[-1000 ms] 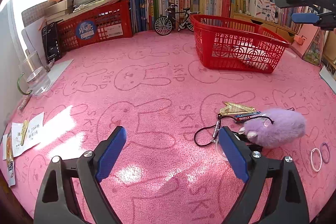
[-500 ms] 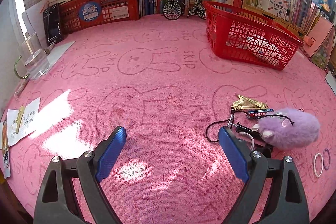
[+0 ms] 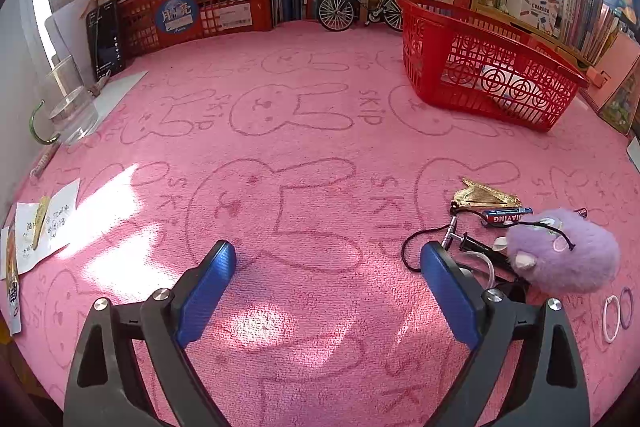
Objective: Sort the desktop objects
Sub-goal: 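Withdraw both grippers from the basket toward the items on the cloth, then reach the left gripper to the black round lid and close on it, then lift the black lid off the cloth with the left gripper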
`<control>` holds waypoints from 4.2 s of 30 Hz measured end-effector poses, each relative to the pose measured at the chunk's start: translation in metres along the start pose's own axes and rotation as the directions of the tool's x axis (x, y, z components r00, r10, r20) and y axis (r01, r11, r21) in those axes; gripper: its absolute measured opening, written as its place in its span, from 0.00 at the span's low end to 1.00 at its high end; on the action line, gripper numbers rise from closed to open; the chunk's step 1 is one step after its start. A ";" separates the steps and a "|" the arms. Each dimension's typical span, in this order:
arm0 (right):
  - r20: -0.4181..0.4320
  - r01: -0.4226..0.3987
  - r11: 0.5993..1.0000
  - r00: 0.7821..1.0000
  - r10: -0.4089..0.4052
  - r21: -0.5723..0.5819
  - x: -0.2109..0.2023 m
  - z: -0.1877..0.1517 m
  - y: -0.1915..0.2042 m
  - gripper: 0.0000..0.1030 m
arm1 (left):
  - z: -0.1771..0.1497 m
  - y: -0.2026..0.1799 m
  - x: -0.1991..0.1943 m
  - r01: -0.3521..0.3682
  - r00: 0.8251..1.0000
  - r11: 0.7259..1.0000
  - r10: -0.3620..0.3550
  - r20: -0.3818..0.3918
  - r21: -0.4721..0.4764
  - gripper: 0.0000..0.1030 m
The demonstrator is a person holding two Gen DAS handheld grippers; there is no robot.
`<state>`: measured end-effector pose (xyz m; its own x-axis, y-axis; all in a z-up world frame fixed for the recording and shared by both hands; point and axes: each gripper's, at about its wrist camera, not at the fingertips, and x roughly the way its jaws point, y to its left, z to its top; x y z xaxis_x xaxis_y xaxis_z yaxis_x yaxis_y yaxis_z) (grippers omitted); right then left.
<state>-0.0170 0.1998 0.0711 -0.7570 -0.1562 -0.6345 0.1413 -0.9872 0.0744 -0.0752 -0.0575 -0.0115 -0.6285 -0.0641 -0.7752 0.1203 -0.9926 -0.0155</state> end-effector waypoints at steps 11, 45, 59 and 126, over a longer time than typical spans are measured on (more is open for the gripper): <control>-0.073 0.007 1.000 0.997 -0.006 0.009 0.014 -0.038 0.000 0.73 | 0.002 0.001 0.004 -0.011 1.000 1.000 0.011 -0.011 -0.014 0.99; 0.072 0.145 0.989 0.987 -0.143 -0.016 0.022 -0.071 0.009 0.68 | 0.004 0.001 0.004 -0.011 1.000 1.000 0.011 -0.013 -0.013 1.00; 0.077 0.149 0.989 0.986 -0.147 -0.020 0.022 -0.071 0.010 0.68 | 0.005 0.000 0.004 -0.011 1.000 1.000 0.011 -0.013 -0.014 1.00; 0.063 0.145 0.989 0.988 -0.143 -0.026 0.022 -0.071 0.009 0.68 | -0.058 -0.027 -0.062 0.272 0.960 0.941 -0.279 0.006 0.200 0.33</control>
<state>0.0125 0.1896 0.0034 -0.8082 -0.0155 -0.5887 0.0471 -0.9981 -0.0384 0.0050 -0.0210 0.0007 -0.6419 0.2146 -0.7361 -0.2118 -0.9723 -0.0988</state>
